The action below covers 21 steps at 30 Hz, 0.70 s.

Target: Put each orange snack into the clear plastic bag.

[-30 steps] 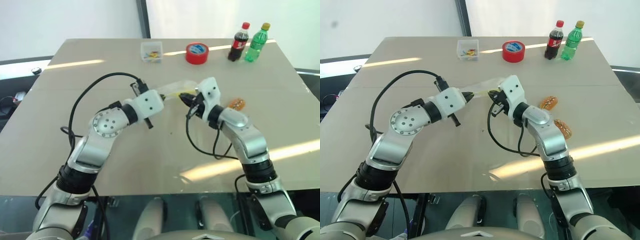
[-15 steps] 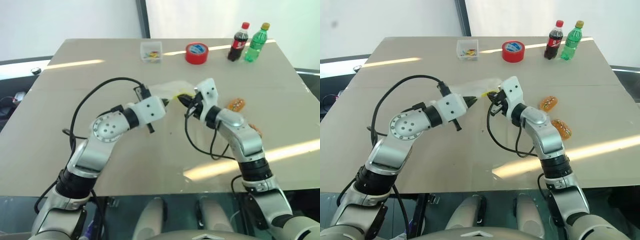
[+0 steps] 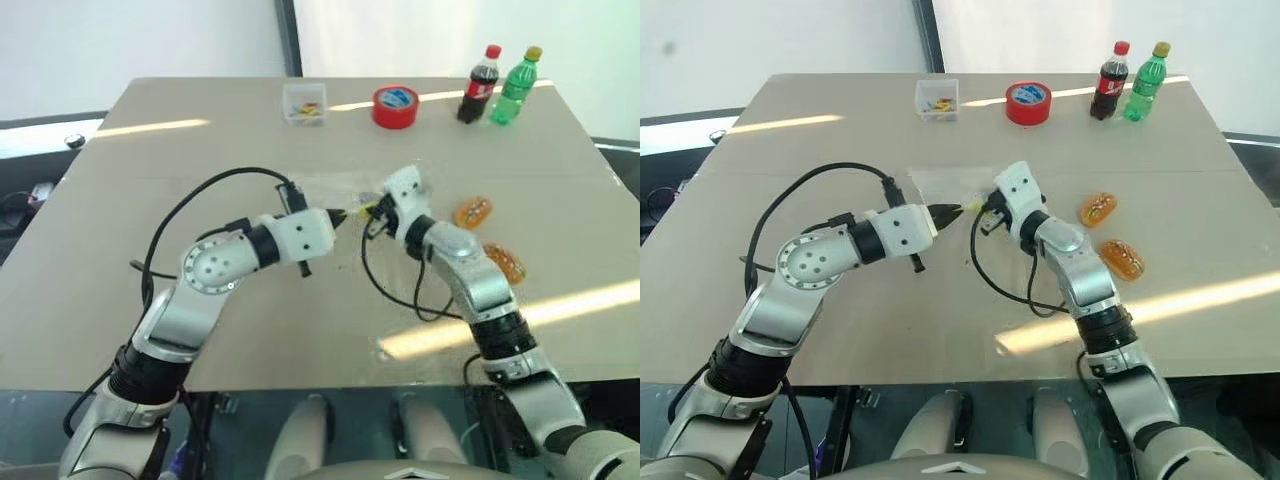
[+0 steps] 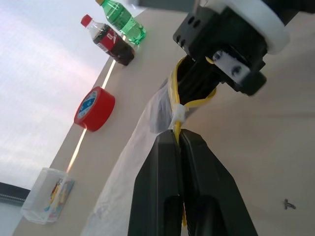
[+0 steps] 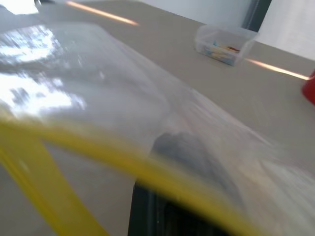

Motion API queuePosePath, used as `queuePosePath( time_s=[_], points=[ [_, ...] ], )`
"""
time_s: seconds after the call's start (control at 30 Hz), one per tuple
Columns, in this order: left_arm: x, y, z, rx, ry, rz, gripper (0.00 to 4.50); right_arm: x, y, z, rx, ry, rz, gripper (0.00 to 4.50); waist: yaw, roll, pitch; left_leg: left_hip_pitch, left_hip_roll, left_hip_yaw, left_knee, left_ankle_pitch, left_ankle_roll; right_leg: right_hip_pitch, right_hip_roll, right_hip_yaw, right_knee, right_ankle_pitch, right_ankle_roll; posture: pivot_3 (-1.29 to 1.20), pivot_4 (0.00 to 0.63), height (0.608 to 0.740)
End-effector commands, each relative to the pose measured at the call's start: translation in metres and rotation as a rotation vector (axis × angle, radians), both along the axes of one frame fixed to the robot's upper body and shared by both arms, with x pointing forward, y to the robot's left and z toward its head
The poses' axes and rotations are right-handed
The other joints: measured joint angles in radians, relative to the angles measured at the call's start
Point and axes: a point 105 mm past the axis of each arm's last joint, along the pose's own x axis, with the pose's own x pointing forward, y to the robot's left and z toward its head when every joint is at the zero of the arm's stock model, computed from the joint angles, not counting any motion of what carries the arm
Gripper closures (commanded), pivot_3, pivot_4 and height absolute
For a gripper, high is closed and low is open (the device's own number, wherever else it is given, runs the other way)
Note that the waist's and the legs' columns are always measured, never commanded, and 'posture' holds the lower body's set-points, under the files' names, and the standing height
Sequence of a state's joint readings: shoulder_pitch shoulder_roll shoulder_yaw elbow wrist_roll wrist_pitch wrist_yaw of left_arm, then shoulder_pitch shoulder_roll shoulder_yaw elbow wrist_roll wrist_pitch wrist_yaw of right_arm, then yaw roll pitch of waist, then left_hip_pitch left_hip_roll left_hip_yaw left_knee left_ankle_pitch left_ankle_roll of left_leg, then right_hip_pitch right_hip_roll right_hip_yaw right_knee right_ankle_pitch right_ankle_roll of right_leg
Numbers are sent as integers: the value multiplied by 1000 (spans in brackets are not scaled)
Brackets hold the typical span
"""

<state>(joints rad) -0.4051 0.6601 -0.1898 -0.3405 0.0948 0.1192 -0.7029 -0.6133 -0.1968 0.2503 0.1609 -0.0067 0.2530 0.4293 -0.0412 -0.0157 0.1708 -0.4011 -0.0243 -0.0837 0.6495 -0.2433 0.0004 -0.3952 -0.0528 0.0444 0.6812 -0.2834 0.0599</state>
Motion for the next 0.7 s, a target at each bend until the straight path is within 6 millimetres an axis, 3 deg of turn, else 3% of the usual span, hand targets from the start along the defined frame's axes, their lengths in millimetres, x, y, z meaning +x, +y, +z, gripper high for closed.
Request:
queuePosePath(
  time_s=[0.03, 0.27, 0.37, 0.53, 0.6, 0.63, 0.67, 0.7],
  points=[
    [-1, 5, 10, -15, -53, 6, 4500, 0, 6, 21, -99, -219, 19, 4473, -1, 0, 0, 0, 0, 0, 0, 0, 0, 0, 0, 0, 0, 0, 0, 0, 150, 740],
    [3, 11, 5, -36, -46, 37, 4500, 6, 0, 21, -393, -553, -2, 4473, -2, 0, 0, 0, 0, 1, 0, 0, 0, 0, 0, 1, 0, 0, 0, 0, 150, 740],
    [5, 14, 4, -48, -43, 51, 4500, 7, -1, 12, -465, -580, 15, 3821, -1, 0, 0, 0, 1, 1, 0, 0, 0, 0, 0, 1, 0, 0, 0, 0, 150, 740],
    [6, 15, 5, -67, -41, 59, 4500, 8, -1, 2, -540, -619, 37, 2125, -1, 0, 0, 0, 1, 1, 0, 0, 0, 0, 0, 1, 0, 0, 0, 0, 150, 740],
    [7, 15, 5, -71, -40, 63, 4500, 8, -2, 2, -550, -630, 37, 1120, -1, 0, 0, 0, 1, 1, 0, 0, 0, 0, 0, 1, 0, 0, 0, 0, 150, 740],
    [7, 16, 5, -74, -39, 66, 4500, 8, -2, 2, -554, -636, 36, 1012, -1, 0, 0, 0, 1, 1, 0, 0, 0, 0, 0, 1, 0, 0, 0, 0, 150, 740],
    [7, 16, 5, -78, -38, 70, 4500, 9, -3, 2, -558, -638, 35, 359, -1, 0, 0, 0, 1, 1, 0, 0, 0, 0, 0, 1, 0, 0, 0, 0, 150, 740],
    [8, 17, 5, -84, -33, 77, 4500, 9, -4, 2, -559, -640, 32, 87, -1, 0, 0, 0, 1, 1, 0, 0, 0, 0, 0, 1, 0, 0, 0, 0, 150, 740]
  ],
)
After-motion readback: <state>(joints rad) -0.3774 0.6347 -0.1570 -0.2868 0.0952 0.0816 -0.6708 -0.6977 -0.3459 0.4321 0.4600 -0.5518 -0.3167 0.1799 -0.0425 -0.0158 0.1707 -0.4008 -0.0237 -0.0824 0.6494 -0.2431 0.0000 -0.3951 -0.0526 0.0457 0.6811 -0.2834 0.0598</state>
